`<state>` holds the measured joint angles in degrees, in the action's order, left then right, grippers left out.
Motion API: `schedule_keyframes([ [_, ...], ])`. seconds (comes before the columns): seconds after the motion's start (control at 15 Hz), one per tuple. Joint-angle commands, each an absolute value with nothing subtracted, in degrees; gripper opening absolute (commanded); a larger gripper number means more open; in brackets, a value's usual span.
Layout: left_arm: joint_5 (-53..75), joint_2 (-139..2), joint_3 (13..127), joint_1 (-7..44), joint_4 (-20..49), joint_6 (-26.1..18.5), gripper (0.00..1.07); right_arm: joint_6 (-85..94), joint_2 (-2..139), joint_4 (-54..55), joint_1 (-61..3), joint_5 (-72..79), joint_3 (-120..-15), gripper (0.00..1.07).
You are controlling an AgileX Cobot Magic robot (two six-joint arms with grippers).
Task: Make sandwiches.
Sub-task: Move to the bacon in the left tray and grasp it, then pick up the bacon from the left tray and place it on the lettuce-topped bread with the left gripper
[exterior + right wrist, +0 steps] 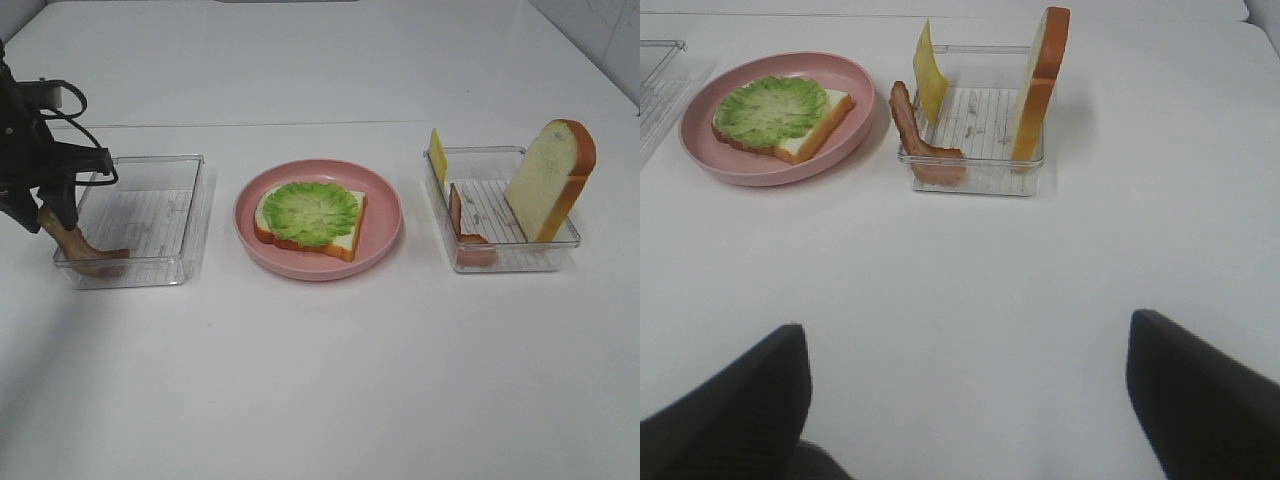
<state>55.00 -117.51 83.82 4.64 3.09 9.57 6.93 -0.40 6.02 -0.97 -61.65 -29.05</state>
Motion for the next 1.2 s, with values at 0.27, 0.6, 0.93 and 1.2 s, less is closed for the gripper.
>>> schedule_keyframes([
  [0.27, 54.3, -117.6, 83.5, 4.8, 3.4, 9.2, 0.00, 7.7, -1.0, 6.0, -0.7, -61.1, -28.9, 0.81],
  [0.6, 54.2, -117.0, 83.5, 4.8, 4.0, 8.3, 0.00, 7.7, -1.0, 6.0, -0.7, -61.1, -28.9, 0.81],
  [0.93, 55.1, -114.5, 87.2, 4.8, 9.0, 4.9, 0.00, 7.7, -1.0, 6.0, -0.7, -61.1, -28.9, 0.81],
  [1.2, 54.5, -114.5, 91.9, 4.8, 23.0, -1.7, 0.00, 7.7, -1.0, 6.0, -0.7, -61.1, -28.9, 0.81],
])
